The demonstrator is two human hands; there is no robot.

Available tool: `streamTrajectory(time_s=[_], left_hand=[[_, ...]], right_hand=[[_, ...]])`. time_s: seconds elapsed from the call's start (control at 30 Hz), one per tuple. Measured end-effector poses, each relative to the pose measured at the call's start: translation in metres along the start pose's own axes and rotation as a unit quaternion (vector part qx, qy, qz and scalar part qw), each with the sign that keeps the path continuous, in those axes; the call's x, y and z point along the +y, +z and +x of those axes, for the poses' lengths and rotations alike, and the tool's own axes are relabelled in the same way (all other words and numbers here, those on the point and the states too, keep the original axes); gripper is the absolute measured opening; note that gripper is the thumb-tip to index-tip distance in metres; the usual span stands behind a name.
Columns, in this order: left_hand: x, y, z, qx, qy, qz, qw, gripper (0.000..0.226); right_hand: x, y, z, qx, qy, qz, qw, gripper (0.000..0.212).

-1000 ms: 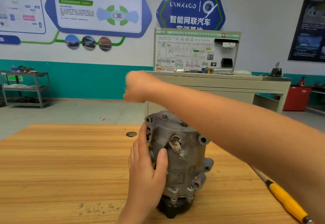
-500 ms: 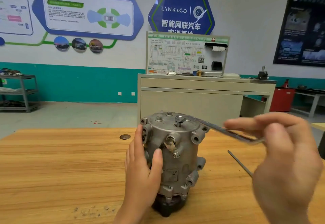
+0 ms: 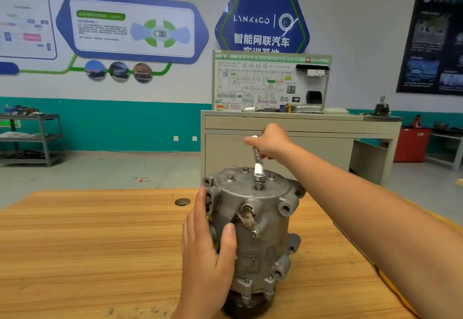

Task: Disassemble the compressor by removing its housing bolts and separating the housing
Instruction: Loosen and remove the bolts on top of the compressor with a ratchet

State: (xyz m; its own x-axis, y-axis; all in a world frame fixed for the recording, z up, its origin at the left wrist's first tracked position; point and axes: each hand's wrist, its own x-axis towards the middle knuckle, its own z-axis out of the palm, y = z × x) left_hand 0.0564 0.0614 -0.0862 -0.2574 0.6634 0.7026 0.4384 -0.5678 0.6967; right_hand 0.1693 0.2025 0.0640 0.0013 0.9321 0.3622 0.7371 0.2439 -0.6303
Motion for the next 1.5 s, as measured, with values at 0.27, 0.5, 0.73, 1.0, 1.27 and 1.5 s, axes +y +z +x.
streamTrajectory(time_s=[0.27, 0.5, 0.73, 1.0, 1.27, 1.5], left_hand=[[-0.008, 0.003, 0.002, -0.001, 0.015, -0.01, 1.0, 0.064], [0.021, 0.007, 0.008, -0.001, 0.031, -0.19, 0.981, 0.046], [-0.001, -0.002, -0.003, 0.023, -0.014, -0.023, 0.999, 0.055], [0.0, -0.002, 0.0, 0.009, -0.023, -0.021, 0.999, 0.055], [0.009, -0.007, -0.001, -0.013, -0.037, -0.02, 0.999, 0.055], [0.038, -0.025, 0.013, 0.017, -0.002, 0.052, 0.999, 0.042]], right_hand=[[-0.123, 0.048, -0.074, -0.037, -0.327, -0.318, 0.889, 0.017], [-0.07, 0.024, -0.199, 0.134, -0.514, 0.004, 0.847, 0.014], [0.018, -0.037, -0.213, 0.282, -0.203, 0.49, 0.8, 0.02], [0.071, -0.056, -0.116, 0.213, 0.05, 0.429, 0.876, 0.013], [0.034, -0.032, -0.052, 0.014, 0.121, 0.373, 0.92, 0.018], [-0.004, -0.019, -0.054, -0.096, 0.066, 0.324, 0.939, 0.008]])
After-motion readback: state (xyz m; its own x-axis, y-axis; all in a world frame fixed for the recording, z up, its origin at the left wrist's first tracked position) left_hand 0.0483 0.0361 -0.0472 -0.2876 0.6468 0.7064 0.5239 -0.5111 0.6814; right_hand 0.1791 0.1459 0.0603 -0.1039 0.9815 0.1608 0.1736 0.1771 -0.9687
